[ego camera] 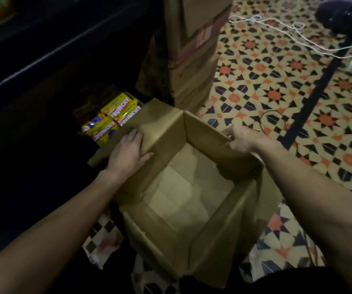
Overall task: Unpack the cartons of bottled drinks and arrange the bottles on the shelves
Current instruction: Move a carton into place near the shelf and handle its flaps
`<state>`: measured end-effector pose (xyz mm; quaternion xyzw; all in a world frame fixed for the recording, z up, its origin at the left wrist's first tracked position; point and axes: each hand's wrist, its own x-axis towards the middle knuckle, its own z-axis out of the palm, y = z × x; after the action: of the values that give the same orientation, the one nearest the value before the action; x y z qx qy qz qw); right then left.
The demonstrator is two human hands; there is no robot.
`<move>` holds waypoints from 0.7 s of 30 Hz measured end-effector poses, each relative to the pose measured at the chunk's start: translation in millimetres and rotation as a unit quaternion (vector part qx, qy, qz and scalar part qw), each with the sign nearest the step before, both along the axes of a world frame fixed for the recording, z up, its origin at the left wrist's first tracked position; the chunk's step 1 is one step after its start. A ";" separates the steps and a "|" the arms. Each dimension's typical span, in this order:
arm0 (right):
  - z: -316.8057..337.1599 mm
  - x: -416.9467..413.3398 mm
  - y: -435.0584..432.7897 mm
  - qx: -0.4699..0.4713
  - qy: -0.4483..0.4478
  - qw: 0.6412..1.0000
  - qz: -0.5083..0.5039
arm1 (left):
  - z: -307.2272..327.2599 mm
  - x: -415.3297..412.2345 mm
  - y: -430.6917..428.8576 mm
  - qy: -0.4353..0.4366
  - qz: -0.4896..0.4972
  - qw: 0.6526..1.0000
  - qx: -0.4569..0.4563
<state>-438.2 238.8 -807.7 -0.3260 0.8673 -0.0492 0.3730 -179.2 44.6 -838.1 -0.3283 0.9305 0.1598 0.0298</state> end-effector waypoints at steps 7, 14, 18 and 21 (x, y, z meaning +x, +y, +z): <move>55.2 -19.3 33.2 -0.026 -0.017 1.000 0.000 | 46.1 -39.4 36.3 -0.002 -0.017 0.999 0.037; 142.6 -37.9 76.8 -0.032 -0.025 0.993 -0.107 | 133.5 -61.0 63.0 -0.007 -0.055 0.998 0.025; 204.8 -52.6 119.6 -0.036 -0.024 0.981 -0.190 | 191.5 -81.7 79.0 -0.013 -0.059 0.998 0.024; 250.1 -72.8 151.5 -0.031 -0.026 0.972 -0.231 | 231.7 -101.0 89.2 -0.018 -0.066 0.997 0.020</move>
<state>-511.0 390.3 -557.7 -0.1272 0.9070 -0.1695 0.3641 -280.1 133.8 -606.4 -0.2685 0.9460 0.1704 0.0631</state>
